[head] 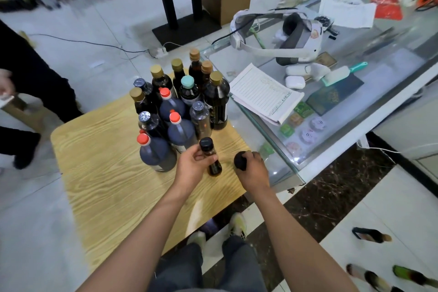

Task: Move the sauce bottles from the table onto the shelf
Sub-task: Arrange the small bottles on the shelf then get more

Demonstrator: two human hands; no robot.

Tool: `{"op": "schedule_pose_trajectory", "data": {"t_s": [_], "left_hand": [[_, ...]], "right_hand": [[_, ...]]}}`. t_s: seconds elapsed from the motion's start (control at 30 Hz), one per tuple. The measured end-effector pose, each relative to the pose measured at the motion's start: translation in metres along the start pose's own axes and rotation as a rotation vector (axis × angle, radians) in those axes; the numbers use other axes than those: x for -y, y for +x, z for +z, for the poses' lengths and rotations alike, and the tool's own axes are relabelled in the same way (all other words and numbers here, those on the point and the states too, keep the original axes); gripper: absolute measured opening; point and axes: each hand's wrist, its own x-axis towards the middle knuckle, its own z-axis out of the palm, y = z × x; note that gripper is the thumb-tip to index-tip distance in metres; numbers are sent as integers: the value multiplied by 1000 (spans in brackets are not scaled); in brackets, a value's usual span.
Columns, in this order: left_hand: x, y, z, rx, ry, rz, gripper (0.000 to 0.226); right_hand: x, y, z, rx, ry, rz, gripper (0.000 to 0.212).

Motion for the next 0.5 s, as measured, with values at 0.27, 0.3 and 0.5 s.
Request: {"op": "schedule_pose_trajectory", "data": {"t_s": [0.27, 0.3, 0.5], "left_hand": [[-24, 2, 0, 258, 67, 80, 20], [-30, -1, 5, 310, 69, 92, 21], [-70, -41, 60, 588, -94, 26, 32]], "right_hand": [[24, -64, -28, -300, 657, 158, 47], [26, -74, -37, -344, 683, 163, 47], [21, -150, -99, -592, 767, 251, 48]]}}
